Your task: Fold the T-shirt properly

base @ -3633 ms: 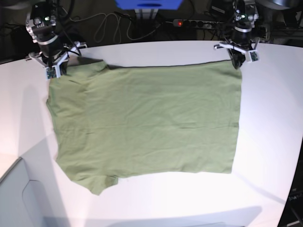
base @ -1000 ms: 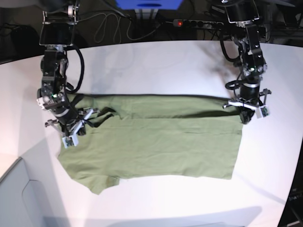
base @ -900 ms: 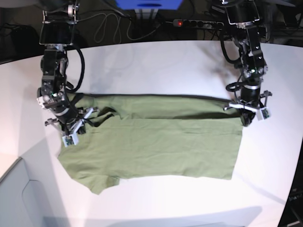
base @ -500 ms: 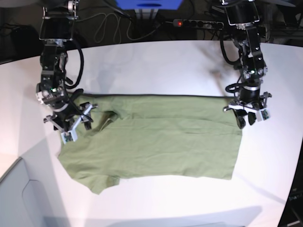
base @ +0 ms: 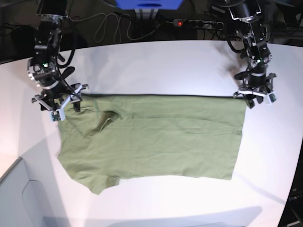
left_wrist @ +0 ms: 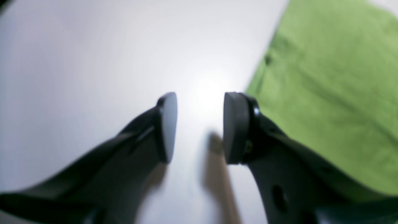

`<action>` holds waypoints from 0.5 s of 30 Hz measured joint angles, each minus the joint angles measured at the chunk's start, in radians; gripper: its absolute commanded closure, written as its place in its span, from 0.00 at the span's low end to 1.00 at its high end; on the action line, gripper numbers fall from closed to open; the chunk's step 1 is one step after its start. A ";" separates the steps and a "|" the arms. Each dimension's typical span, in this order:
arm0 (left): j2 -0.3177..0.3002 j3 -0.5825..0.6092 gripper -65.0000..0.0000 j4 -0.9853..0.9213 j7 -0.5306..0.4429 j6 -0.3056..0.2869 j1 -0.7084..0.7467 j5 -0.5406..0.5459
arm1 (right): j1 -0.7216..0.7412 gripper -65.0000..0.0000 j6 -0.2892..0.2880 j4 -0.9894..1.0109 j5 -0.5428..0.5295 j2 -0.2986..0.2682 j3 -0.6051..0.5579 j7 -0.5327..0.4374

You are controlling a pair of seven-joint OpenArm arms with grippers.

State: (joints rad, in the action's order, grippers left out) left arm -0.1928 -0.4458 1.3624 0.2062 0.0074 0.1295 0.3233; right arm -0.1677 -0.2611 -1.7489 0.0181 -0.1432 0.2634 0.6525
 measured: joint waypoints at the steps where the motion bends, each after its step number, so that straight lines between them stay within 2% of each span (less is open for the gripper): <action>1: 0.001 0.000 0.63 -0.011 -0.004 -0.007 -0.006 0.000 | -0.012 0.43 0.000 -0.005 0.001 0.000 0.000 0.000; 8: 0.001 -0.002 0.63 -0.018 -0.008 -0.003 -0.008 0.000 | -0.064 0.43 0.000 -0.096 0.001 -0.003 0.000 -0.003; 15: 0.002 -0.002 0.63 0.056 -0.015 0.003 0.016 0.003 | -0.085 0.43 0.000 -0.117 -0.001 -0.003 0.000 0.001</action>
State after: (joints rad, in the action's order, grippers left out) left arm -0.1913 -0.4473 1.4185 0.1909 0.0101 0.1455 0.3260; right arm -0.2531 -0.2611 -1.8660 0.0174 -0.1459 0.2634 0.6533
